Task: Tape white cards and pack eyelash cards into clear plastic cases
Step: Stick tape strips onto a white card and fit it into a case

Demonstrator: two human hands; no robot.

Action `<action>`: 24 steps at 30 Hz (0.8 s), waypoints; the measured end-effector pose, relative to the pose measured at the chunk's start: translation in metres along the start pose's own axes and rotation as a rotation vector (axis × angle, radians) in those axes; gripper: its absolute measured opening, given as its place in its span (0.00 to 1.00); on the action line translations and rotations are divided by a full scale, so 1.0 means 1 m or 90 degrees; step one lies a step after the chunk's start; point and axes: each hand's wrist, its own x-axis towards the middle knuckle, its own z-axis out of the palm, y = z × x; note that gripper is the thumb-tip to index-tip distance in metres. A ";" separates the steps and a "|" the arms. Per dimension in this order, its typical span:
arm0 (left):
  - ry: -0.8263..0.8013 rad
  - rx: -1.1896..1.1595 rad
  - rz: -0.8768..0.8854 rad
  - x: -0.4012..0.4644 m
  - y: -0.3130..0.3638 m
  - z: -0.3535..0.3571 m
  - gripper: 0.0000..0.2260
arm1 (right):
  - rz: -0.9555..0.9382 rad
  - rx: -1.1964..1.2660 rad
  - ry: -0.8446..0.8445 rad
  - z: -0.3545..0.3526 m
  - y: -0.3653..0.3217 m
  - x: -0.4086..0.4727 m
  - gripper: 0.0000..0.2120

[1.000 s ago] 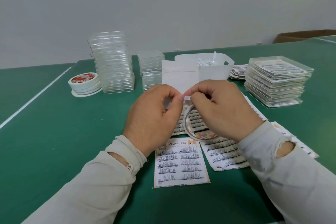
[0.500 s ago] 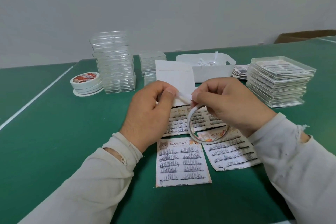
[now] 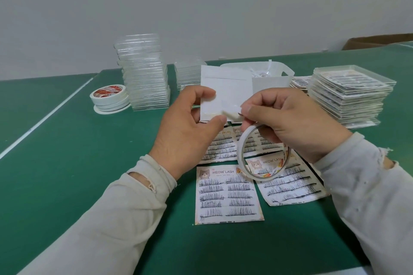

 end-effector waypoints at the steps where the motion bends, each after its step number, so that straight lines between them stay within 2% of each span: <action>1: -0.003 -0.011 -0.001 -0.001 0.000 0.001 0.19 | 0.001 -0.001 0.000 0.001 0.001 0.000 0.07; 17: -0.077 -0.031 -0.019 -0.003 -0.001 0.006 0.20 | -0.070 -0.109 -0.018 0.002 0.009 0.002 0.07; 24: -0.080 -0.015 -0.008 -0.003 -0.001 0.006 0.20 | -0.086 -0.197 0.018 0.002 0.012 0.003 0.09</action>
